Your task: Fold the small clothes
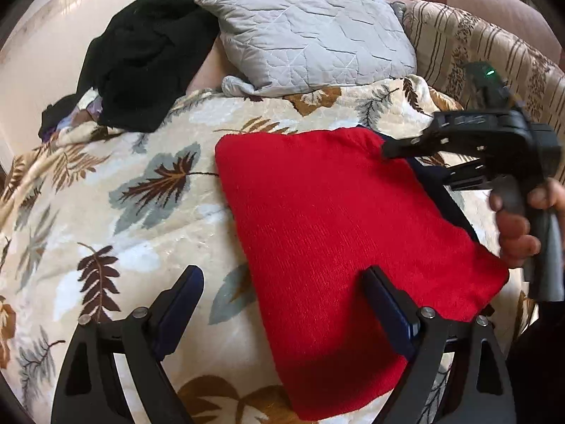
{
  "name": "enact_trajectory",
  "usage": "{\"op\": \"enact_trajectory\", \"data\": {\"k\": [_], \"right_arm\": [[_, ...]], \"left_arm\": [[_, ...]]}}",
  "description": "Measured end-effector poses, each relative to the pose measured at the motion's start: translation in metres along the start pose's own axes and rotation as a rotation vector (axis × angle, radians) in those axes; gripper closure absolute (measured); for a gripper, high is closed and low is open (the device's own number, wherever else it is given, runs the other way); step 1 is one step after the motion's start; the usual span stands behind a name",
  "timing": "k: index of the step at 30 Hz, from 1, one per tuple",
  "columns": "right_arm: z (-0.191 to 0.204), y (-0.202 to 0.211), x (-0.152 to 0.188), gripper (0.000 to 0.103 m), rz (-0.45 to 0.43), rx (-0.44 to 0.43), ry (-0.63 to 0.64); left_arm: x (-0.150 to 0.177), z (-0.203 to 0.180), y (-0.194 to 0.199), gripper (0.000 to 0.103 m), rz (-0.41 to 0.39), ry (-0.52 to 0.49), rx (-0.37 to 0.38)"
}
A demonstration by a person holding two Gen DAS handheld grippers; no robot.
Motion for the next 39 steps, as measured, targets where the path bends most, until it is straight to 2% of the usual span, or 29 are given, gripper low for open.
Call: {"op": "enact_trajectory", "data": {"k": [1,2,6,9,15,17,19,23,26,28,30,31,34,37,39], "right_arm": [[0.002,0.005,0.002,0.031,-0.004,0.002,0.013],[0.004,0.012,0.005,0.029,-0.006,0.010,0.027],[0.001,0.033,0.018,0.029,0.006,0.018,0.038],[-0.003,0.041,0.036,0.029,0.051,0.021,0.038],[-0.015,0.024,0.065,0.029,0.140,0.002,-0.019],[-0.010,0.020,0.073,0.036,0.151,-0.039,-0.025],[-0.001,0.027,0.074,0.052,0.094,-0.038,0.022],[0.010,0.049,0.071,0.057,0.006,-0.109,0.044],[0.000,0.037,0.080,0.057,0.062,-0.023,0.040],[-0.009,0.031,0.084,0.053,0.094,-0.011,-0.012],[-0.008,0.034,0.080,0.052,0.089,-0.018,-0.019],[-0.006,0.037,0.079,0.048,0.083,-0.016,-0.020],[-0.007,0.041,0.072,0.033,0.063,-0.020,-0.054],[-0.008,0.046,0.064,0.030,0.018,-0.014,-0.069],[-0.006,0.040,0.063,0.030,0.025,-0.009,-0.076]], "left_arm": [[0.000,-0.001,0.000,0.011,0.000,-0.002,-0.003],[0.000,-0.001,0.000,0.011,0.001,-0.002,-0.007],[0.001,-0.002,0.003,0.011,0.000,-0.003,-0.017],[0.001,-0.003,0.003,0.011,-0.001,-0.008,-0.023],[0.005,-0.005,0.002,0.011,0.014,-0.003,-0.019],[0.007,-0.003,0.003,0.011,0.023,0.014,-0.004],[0.008,-0.001,0.006,0.011,0.026,0.029,0.012],[0.007,0.007,0.024,0.011,0.004,0.052,0.025],[0.010,0.014,0.032,0.011,-0.006,0.062,0.012],[0.016,0.014,0.022,0.011,0.044,0.053,0.011],[0.025,0.013,0.012,0.010,0.104,0.058,0.039],[0.025,0.012,0.011,0.010,0.115,0.070,0.048],[0.023,0.011,0.016,0.011,0.094,0.048,0.032],[0.022,0.008,0.019,0.011,0.085,0.035,0.016],[0.022,0.007,0.022,0.011,0.081,0.021,0.008]]}}
Point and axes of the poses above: each gripper's, at about its wrist camera, not at the fingertips, and y roughly against the way its jaws point, z to its left, x to its underside, the point moved 2 cm from there along -y, roughly the way its jaws point, and after that the axes turned 11 degrees about -z, right-handed, at the moved point
